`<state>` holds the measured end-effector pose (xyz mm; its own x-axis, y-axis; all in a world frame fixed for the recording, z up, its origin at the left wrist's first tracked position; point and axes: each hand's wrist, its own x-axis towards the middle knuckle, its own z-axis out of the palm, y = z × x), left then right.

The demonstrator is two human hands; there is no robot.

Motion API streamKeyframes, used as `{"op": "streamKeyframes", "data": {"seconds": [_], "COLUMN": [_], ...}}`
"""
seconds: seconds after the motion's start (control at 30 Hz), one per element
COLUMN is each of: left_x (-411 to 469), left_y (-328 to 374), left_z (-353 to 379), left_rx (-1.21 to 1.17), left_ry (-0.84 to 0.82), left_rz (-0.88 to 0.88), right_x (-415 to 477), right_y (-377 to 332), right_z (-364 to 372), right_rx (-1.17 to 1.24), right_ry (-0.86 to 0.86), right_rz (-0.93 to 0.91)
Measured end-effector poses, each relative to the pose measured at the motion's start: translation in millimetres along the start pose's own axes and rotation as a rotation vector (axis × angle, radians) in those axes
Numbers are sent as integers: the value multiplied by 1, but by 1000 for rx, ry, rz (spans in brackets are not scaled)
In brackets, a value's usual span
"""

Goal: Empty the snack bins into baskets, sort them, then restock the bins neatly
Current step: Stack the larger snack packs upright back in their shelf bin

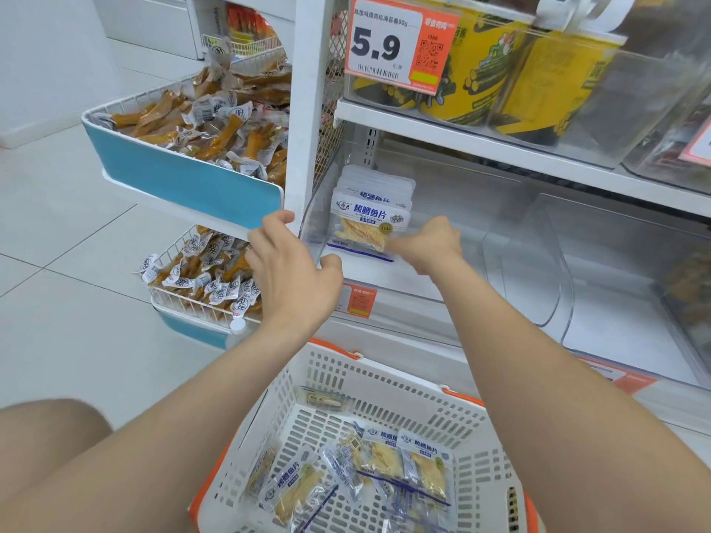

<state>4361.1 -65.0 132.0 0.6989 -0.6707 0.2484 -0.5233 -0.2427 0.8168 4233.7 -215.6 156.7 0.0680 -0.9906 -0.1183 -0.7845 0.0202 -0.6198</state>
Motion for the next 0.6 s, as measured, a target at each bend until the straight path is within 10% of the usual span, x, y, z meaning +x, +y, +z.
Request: {"op": "streamKeyframes", "data": {"seconds": [0.13, 0.27, 0.47, 0.6], "left_x": [-35, -76, -99, -111], "left_y": [12, 2, -69, -143], "left_z": [-24, -23, 27, 46], "left_rx": [45, 324, 864, 1006], "left_ry": [116, -308, -1351, -1416], "left_rz": [383, 651, 343, 125], "right_x": [-59, -145, -197, -214], "right_y": [23, 69, 209, 297], "right_z": [-29, -28, 87, 140], "right_rx": [3, 136, -151, -273], "right_ry": [190, 115, -367, -563], "right_rz": [-364, -711, -227, 43]}}
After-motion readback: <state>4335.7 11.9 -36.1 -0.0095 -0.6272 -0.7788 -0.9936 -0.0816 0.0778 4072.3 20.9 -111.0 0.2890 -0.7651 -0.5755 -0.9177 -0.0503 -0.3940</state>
